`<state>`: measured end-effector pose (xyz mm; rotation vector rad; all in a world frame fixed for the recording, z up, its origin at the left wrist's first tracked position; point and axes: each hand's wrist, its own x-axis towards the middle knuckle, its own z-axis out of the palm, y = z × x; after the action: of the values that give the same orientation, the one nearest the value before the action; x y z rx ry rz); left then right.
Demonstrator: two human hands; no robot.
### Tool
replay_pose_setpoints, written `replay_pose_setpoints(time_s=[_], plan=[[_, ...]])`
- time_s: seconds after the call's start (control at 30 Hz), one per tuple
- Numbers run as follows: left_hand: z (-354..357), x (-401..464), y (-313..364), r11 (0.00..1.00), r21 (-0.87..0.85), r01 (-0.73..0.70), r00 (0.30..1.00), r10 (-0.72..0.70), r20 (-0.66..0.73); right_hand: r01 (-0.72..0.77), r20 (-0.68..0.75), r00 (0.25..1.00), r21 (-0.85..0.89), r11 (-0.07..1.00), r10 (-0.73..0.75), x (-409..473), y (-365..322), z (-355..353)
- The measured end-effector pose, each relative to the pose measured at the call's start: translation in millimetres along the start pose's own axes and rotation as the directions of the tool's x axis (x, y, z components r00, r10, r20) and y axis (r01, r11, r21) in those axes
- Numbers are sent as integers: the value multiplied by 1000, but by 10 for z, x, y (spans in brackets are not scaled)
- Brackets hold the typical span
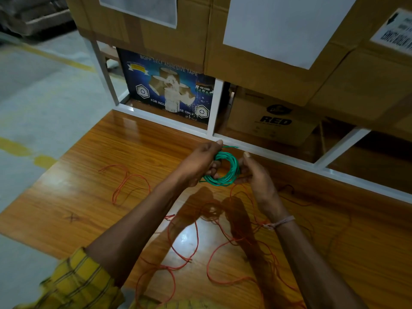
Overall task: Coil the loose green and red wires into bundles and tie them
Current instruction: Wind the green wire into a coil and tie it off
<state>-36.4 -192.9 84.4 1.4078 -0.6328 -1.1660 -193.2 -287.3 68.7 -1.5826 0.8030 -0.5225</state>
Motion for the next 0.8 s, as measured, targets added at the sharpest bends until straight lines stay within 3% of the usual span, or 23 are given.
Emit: replay_pose_setpoints(time_s=[0.1, 0.2, 0.33, 0.63, 0.8], plan=[[9, 49, -45, 989, 132, -70, 987, 88, -134, 45, 69, 997, -49, 998, -42, -34, -36, 0], [29, 30, -59, 937, 309, -162, 965, 216, -149, 98, 99, 991, -54, 994, -92, -56, -18, -23], [57, 4, -46, 908, 366, -203, 937, 288, -196, 53, 162, 985, -13, 998, -50, -87, -19, -61], [43, 5, -118, 971, 186, -149, 976, 174, -127, 80, 98, 993, -77, 994, -73, -74, -3, -171], [134, -132, -152, 935, 319, -154, 984, 175, -41, 34, 84, 996, -99, 995, -26, -151, 44, -252]])
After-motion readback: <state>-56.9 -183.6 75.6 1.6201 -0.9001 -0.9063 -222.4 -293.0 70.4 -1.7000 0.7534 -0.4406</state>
